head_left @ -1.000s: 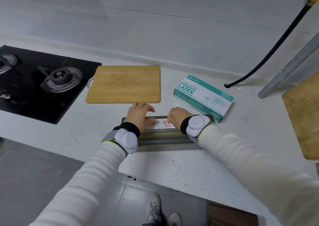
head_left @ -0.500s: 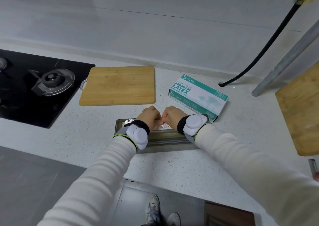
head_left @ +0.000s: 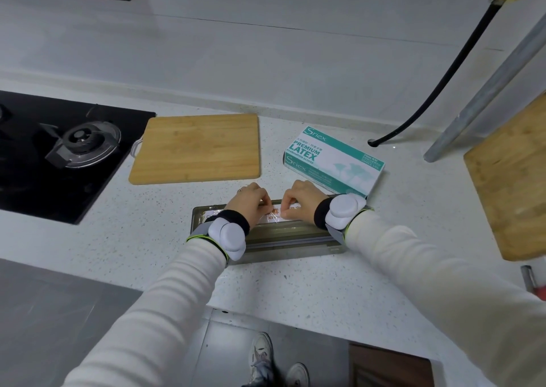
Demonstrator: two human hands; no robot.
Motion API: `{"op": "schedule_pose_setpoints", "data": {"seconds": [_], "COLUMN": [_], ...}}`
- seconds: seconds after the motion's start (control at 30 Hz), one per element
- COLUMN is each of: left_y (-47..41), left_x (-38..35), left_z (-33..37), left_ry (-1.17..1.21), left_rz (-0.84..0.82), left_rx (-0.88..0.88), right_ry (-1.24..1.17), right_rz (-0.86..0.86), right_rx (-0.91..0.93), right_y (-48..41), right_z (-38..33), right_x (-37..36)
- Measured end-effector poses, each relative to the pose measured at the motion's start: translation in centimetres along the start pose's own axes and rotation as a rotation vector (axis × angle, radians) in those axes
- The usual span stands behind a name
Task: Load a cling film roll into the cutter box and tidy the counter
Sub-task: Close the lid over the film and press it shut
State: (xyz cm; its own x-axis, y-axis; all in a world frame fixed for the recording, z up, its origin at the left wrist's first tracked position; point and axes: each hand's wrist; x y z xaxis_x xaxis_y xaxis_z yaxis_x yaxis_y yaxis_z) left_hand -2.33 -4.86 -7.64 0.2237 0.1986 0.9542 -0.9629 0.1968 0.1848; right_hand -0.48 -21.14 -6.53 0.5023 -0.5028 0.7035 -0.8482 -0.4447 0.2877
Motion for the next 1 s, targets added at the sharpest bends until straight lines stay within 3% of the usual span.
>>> {"op": "schedule_pose_setpoints", "data": {"seconds": [0.2, 0.37, 1.0], "left_y": [0.0, 0.1, -0.2], "left_x": [0.2, -0.2, -0.6], "left_z": [0.1, 0.0, 0.2], "left_ry": [0.01, -0.003, -0.033], "left_rz": [-0.004, 0.014, 0.059], "left_rx": [0.002, 0.008, 0.047], "right_ry": [0.155, 0.135, 0.058], "right_rz": [-0.031, -0.063, 0.077], "right_rx": [-0.08, -0.093, -0.196], "right_y": [0.0, 0.9, 1.5], "right_z": [1.1, 2.7, 3.8], "right_x": [1.6, 3.4, 4.7]}}
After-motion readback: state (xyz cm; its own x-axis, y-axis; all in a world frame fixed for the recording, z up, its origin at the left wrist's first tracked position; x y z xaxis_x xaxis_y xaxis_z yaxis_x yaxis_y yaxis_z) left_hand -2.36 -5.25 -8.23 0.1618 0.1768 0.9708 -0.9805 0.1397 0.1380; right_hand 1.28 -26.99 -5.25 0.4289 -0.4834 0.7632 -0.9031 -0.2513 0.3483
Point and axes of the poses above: each hand's wrist, its own y-axis away from the middle knuckle, its own x-axis out of the back of the hand, z = x × y, and after that the axes turned 15 degrees about -y, right-handed
